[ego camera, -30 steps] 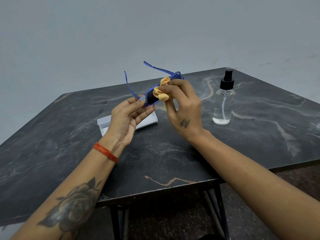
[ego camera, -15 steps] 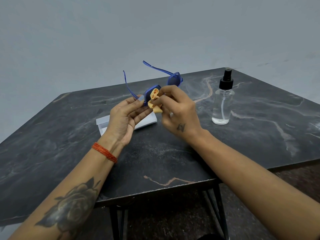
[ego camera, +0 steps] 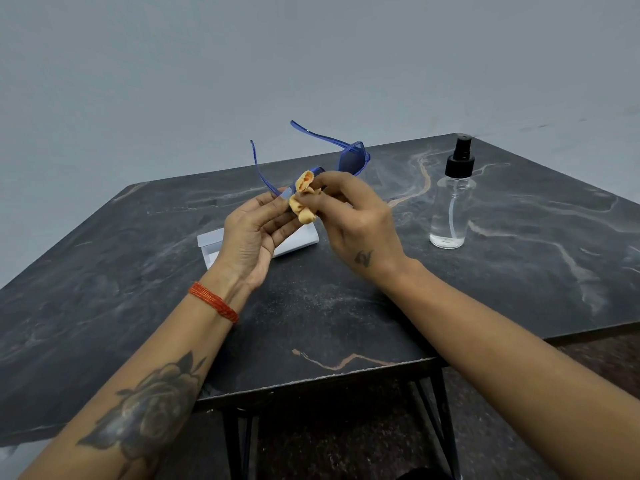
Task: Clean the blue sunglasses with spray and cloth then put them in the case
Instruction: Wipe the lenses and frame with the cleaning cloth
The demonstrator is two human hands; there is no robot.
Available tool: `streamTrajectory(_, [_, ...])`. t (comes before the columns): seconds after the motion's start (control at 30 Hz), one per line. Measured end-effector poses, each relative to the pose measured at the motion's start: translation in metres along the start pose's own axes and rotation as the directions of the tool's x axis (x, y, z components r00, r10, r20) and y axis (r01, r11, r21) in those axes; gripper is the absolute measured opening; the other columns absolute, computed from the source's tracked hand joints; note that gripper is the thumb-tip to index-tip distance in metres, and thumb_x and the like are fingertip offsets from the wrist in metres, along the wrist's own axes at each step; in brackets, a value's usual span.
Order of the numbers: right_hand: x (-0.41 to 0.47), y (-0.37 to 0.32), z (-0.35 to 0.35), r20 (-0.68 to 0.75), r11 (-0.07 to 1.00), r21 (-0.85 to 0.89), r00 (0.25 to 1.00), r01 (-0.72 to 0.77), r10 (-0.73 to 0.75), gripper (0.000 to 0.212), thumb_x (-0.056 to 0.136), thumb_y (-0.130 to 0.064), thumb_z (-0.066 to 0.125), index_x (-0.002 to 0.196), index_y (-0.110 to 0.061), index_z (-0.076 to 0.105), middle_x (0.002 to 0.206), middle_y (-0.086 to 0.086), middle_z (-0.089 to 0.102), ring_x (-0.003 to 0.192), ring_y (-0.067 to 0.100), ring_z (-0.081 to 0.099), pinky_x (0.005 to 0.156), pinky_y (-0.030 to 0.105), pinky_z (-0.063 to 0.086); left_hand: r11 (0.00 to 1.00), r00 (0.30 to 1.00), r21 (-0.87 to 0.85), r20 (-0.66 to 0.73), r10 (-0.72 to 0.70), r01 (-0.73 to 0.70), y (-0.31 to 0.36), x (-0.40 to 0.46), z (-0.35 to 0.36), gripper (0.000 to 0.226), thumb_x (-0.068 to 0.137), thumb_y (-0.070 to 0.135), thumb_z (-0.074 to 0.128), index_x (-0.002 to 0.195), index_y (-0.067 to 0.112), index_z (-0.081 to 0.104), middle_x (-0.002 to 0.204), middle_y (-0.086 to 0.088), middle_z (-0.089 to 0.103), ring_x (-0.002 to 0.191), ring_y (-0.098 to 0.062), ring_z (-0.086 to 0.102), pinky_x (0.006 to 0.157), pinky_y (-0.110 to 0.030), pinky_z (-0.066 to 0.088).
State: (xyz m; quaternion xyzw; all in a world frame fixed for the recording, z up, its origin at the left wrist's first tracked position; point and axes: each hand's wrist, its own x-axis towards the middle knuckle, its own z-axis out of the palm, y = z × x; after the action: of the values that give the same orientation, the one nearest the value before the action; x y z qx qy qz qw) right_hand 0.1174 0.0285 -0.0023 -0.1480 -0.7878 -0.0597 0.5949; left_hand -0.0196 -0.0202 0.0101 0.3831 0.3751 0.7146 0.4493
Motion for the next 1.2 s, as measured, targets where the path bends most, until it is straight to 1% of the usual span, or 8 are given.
streamTrajectory(0.3, [-0.0007,0.0049,0.0001,-0.031,0.998,-0.034,0.999,-0.044,0.042,0.018,0.070,0.015,0.061,0.074,0.000,0.070,0.084,0.017,0.065,0.068,0.028,0.063,0.058,0.026,0.048,1.000,1.000,0.010,-0.010,-0.008,0.008,0.0002,0.0017,0.0002,0.008,0.082,0.003,0.061,0.090,0.003,0.063,0.074,-0.005,0.073,0.075,-0.016,0.071,0.065,-0.022,0.056])
streamTrajectory(0.47, [0.0021,0.0081,-0.0011,-0.104,0.983,-0.013,0.978,-0.185,0.182,0.022,0.070,0.015,0.061,0.081,0.000,0.072,0.089,0.015,0.064,0.075,0.025,0.063,0.063,0.027,0.052,1.000,1.000,-0.017,-0.022,-0.006,0.006,0.0013,0.0025,0.0000,0.008,0.079,0.003,0.063,0.087,0.003,0.063,0.075,-0.009,0.074,0.073,-0.018,0.071,0.064,-0.021,0.056])
streamTrajectory(0.57, [0.0035,0.0079,-0.0012,-0.139,0.973,-0.005,0.963,-0.232,0.229,0.024,0.072,0.014,0.064,0.089,-0.001,0.071,0.094,0.016,0.064,0.081,0.025,0.063,0.071,0.021,0.050,1.000,1.000,-0.022,-0.021,-0.009,0.009,0.0014,0.0030,0.0005,0.009,0.078,0.003,0.063,0.087,0.003,0.062,0.076,-0.009,0.074,0.073,-0.018,0.071,0.064,-0.022,0.056])
streamTrajectory(0.77, [0.0020,0.0021,0.0038,-0.018,1.000,0.004,1.000,-0.020,0.020,0.021,0.082,0.010,0.060,0.100,0.005,0.069,0.099,0.024,0.063,0.082,0.031,0.063,0.071,0.036,0.055,1.000,1.000,-0.015,-0.001,-0.003,0.003,0.0020,0.0038,-0.0004,0.008,0.082,0.004,0.060,0.089,0.003,0.063,0.076,-0.006,0.074,0.077,-0.016,0.071,0.065,-0.021,0.055])
streamTrajectory(0.9, [-0.0002,0.0031,0.0037,0.004,0.999,-0.001,0.999,0.035,-0.035,0.018,0.085,0.003,0.058,0.092,0.001,0.073,0.093,0.021,0.067,0.075,0.033,0.065,0.062,0.040,0.055,1.000,1.000,-0.021,0.002,-0.006,0.006,0.0027,0.0027,-0.0011,0.011,0.078,0.008,0.062,0.089,0.005,0.064,0.075,-0.003,0.074,0.074,-0.014,0.071,0.063,-0.020,0.055])
streamTrajectory(1.0, [-0.0001,0.0047,0.0023,-0.030,1.000,0.003,0.999,-0.021,0.021,0.016,0.078,0.008,0.064,0.084,-0.001,0.075,0.087,0.018,0.068,0.070,0.031,0.065,0.059,0.038,0.056,1.000,1.000,-0.020,-0.004,-0.016,0.016,0.0022,0.0030,-0.0009,0.012,0.079,0.005,0.062,0.090,0.003,0.063,0.075,-0.005,0.074,0.075,-0.015,0.071,0.064,-0.021,0.056])
streamTrajectory(1.13, [0.0012,0.0072,0.0007,-0.110,0.989,0.048,0.983,-0.141,0.145,0.016,0.080,-0.005,0.060,0.079,-0.002,0.076,0.083,0.017,0.068,0.070,0.029,0.065,0.058,0.036,0.055,0.999,1.000,-0.045,-0.018,-0.020,0.019,0.0030,0.0029,-0.0011,0.013,0.075,0.003,0.063,0.088,0.002,0.062,0.074,-0.009,0.073,0.073,-0.017,0.071,0.063,-0.021,0.056])
streamTrajectory(1.2, [0.0020,0.0104,0.0000,-0.143,0.978,0.052,0.968,-0.200,0.205,0.012,0.079,0.003,0.065,0.083,-0.002,0.075,0.085,0.016,0.068,0.073,0.027,0.066,0.060,0.037,0.055,0.999,1.000,-0.047,-0.015,-0.020,0.019,0.0032,0.0028,-0.0007,0.015,0.072,0.004,0.065,0.087,0.002,0.061,0.075,-0.010,0.073,0.073,-0.018,0.071,0.063,-0.021,0.056])
